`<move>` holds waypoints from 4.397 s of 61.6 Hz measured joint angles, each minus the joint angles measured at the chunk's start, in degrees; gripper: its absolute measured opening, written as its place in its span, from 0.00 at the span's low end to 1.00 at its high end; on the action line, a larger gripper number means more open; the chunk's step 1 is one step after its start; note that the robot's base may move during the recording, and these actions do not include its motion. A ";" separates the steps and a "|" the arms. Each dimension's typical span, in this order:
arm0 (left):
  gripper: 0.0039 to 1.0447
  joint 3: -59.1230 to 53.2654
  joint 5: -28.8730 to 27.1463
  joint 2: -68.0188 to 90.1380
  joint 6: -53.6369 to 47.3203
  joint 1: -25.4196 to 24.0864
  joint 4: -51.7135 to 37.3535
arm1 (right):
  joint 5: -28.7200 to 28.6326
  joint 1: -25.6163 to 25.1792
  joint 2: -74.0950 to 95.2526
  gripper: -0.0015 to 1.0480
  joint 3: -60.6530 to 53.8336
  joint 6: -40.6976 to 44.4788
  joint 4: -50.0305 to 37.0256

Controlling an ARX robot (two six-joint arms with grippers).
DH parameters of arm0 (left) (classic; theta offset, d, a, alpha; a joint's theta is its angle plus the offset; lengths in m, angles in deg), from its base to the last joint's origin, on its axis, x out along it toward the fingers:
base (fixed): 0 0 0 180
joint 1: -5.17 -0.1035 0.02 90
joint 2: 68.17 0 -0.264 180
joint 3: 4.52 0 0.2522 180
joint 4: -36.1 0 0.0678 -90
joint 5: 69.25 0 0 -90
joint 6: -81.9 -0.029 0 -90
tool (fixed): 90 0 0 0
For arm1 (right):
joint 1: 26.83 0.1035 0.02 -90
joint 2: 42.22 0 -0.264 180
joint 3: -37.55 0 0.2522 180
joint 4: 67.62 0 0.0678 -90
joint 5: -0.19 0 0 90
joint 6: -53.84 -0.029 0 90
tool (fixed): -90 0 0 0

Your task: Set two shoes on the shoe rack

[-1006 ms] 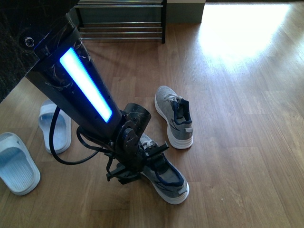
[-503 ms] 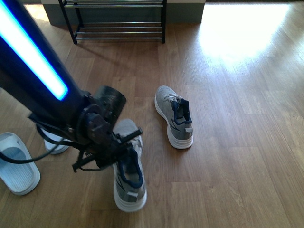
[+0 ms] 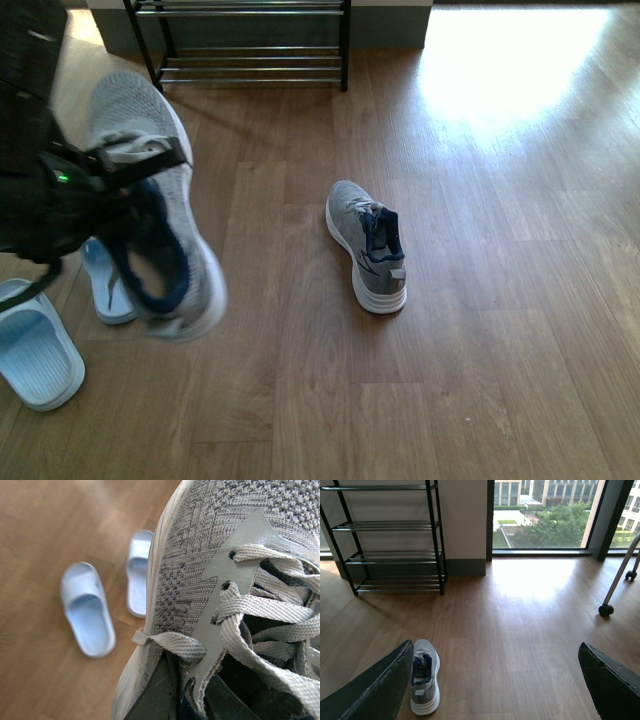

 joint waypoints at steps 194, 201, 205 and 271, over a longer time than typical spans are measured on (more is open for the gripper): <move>0.01 -10.91 -6.75 -26.88 -11.04 3.80 7.37 | -14.75 -12.22 154.83 0.91 60.00 17.79 -37.44; 0.01 -10.91 -6.78 -26.88 -11.04 3.80 7.37 | -15.02 -12.09 155.51 0.91 60.43 17.66 -37.38; 0.01 -10.93 -6.78 -26.88 -11.04 3.80 7.37 | -15.02 -11.74 155.88 0.91 60.70 17.40 -37.81; 0.01 -10.91 -6.75 -26.88 -11.04 3.80 7.37 | -14.27 -7.34 152.08 0.01 55.39 11.69 -43.47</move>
